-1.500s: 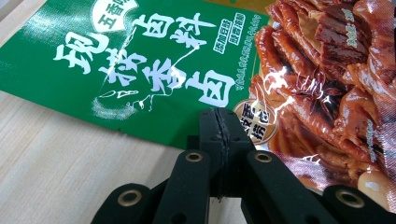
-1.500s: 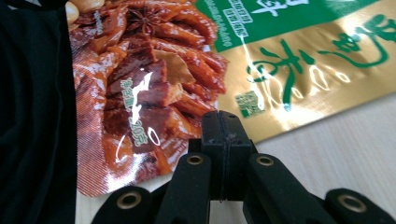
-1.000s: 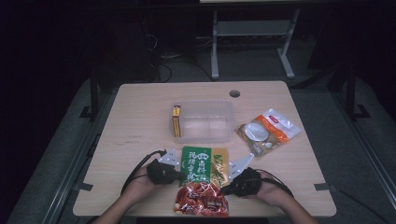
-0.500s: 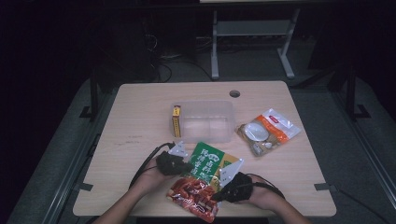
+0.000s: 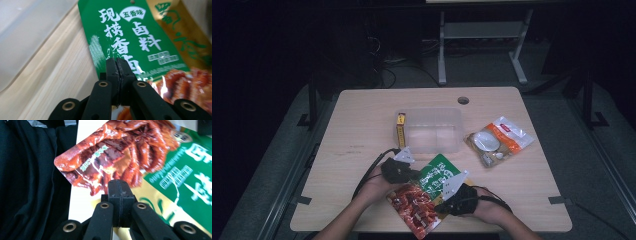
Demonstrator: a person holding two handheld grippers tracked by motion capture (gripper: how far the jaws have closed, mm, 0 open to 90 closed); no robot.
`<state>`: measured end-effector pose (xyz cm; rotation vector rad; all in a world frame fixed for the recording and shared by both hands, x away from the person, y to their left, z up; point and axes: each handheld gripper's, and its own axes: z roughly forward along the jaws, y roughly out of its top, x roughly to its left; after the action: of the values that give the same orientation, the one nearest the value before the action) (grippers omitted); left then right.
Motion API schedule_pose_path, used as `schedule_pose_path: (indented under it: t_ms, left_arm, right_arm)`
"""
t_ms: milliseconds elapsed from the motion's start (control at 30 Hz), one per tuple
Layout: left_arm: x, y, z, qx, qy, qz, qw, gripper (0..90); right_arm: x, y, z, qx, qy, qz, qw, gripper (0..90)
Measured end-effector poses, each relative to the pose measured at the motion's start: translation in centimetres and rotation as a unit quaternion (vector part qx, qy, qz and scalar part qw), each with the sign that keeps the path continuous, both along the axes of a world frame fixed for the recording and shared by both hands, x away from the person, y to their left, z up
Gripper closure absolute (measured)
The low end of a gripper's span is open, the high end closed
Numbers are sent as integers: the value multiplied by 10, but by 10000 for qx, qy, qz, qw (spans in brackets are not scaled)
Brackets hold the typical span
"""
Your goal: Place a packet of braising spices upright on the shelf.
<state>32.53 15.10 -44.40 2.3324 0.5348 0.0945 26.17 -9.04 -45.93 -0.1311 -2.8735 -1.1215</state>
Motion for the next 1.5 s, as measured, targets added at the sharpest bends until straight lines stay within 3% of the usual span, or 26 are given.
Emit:
schedule_pose_path:
  t_ms: [133, 200, 300, 367, 433, 500, 667, 800, 1000, 1067, 1233, 1467, 1500]
  left_arm:
    - [-16, 19, 6, 34, 28, 48, 10000, 875]
    - [-20, 28, 7, 107, 40, 84, 9999, 828]
    - [-28, 42, 6, 8, 88, 320, 9994, 682]
    - [-30, 51, 3, 54, 130, 395, 9991, 565]
    - [-31, 57, 0, -53, 234, 448, 9987, 473]
    - [-30, 58, -1, -168, 344, 473, 9981, 450]
    - [-29, 51, -2, -189, 316, 385, 9986, 391]
    - [-28, 51, -2, -59, 242, 304, 9992, 372]
    - [-25, 51, -1, -137, 131, 320, 9993, 335]
    - [-23, 49, -1, -145, 82, 247, 9996, 309]
    - [-19, 39, -5, -83, 13, 40, 10000, 258]
    - [-19, 25, -17, -66, 133, 42, 9999, 160]
    - [-19, 24, -18, 12, 101, 30, 9999, 152]
  right_arm:
    - [-1, -9, 0, -55, 24, -79, 10000, 900]
    - [-1, -11, -1, -96, 10, -76, 9999, 900]
    - [-3, -8, -4, -159, 56, -36, 9999, 900]
    - [-5, -1, -5, -127, 75, 56, 9999, 900]
    - [-8, 6, -5, -127, 51, 165, 9998, 900]
    - [-9, 11, -5, -98, 74, 219, 9997, 900]
    - [-10, 20, -5, -76, -53, 263, 9996, 900]
    - [-10, 31, -6, -9, -128, 243, 9996, 900]
    - [-8, 42, -5, 26, -222, 228, 9995, 899]
    - [-5, 35, -2, 162, -168, 131, 9996, 893]
    - [4, 4, 7, 260, -138, -478, 9984, 755]
    - [19, -29, 12, 502, 79, -1189, 9916, 508]
    - [20, -31, 12, 520, 57, -1241, 9909, 480]
